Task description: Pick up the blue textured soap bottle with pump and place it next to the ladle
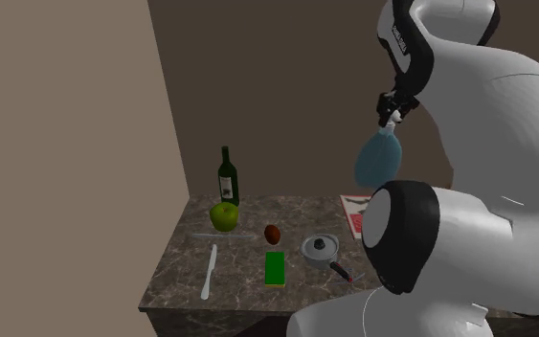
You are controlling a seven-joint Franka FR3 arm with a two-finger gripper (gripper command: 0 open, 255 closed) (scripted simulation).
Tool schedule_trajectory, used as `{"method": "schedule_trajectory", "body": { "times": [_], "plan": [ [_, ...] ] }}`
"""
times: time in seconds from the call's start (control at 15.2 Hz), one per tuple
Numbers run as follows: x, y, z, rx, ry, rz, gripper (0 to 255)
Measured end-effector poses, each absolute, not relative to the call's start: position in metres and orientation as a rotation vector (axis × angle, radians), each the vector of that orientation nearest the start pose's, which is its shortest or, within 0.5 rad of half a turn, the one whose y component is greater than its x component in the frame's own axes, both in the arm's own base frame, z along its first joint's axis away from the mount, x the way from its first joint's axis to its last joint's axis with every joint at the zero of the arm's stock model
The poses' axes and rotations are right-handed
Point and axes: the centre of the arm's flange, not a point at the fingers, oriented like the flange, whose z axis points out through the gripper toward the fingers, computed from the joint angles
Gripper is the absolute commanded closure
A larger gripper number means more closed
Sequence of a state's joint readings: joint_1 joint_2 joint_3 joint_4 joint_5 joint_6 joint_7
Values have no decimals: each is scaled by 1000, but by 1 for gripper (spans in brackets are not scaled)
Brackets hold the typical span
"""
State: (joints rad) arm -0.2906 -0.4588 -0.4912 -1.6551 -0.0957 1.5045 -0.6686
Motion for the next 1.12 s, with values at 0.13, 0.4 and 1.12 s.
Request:
{"method": "schedule_trajectory", "body": {
  "times": [0.13,0.4,1.12],
  "plan": [
    [201,-357,765,-3184,184,-434,255],
    [156,-378,764,-3184,184,-434,255],
    [23,-433,766,-3184,184,-435,255]
  ]
}}
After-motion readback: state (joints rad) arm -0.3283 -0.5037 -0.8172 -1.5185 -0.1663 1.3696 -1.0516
